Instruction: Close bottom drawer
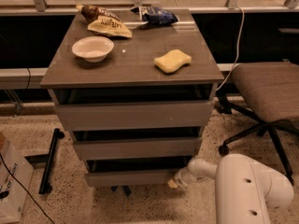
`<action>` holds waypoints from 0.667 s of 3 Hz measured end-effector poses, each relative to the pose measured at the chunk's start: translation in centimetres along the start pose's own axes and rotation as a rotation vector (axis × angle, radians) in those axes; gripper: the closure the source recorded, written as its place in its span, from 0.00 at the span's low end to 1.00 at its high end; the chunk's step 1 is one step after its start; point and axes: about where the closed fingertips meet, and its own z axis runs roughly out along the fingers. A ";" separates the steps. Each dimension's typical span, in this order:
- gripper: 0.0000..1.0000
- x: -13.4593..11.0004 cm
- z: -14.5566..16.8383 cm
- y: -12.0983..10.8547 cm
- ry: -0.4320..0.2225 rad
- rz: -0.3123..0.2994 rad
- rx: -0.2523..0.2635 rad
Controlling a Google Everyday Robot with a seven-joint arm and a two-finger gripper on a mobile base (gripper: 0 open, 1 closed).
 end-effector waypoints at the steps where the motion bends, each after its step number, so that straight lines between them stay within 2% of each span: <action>1: 0.24 0.2 0.3 0.3 0.003 0.000 -0.006; 2: 0.00 0.3 0.5 0.5 0.006 0.000 -0.009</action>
Offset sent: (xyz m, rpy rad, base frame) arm -0.0019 0.0014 -0.0014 0.0014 0.0040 0.0023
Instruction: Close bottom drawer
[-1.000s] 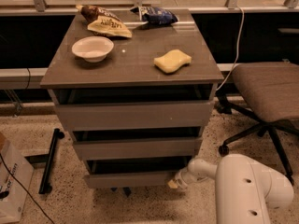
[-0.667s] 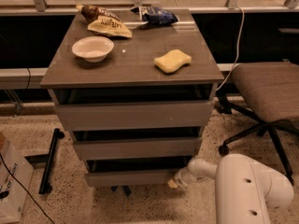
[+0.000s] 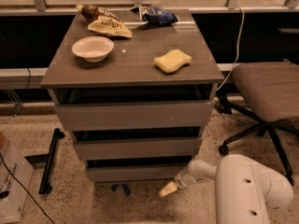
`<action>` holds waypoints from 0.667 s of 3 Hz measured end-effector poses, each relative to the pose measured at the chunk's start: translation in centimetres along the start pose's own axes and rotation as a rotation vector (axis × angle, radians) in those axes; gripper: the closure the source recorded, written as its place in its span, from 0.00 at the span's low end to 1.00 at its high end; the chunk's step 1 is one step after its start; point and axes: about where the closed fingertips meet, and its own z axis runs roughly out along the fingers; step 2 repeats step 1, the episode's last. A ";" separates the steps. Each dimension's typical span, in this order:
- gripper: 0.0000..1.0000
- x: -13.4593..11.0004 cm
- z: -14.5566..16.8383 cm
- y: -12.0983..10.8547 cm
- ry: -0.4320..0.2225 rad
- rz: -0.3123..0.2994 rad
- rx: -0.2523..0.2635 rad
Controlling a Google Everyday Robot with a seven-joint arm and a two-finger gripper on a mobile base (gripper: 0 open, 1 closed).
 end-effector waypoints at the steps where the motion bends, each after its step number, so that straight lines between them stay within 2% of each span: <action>1: 0.00 0.0 0.0 0.0 0.000 0.000 0.000; 2: 0.00 0.0 0.0 0.0 0.000 0.000 0.000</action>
Offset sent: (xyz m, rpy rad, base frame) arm 0.0000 0.0000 0.0000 0.0000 0.0000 0.0000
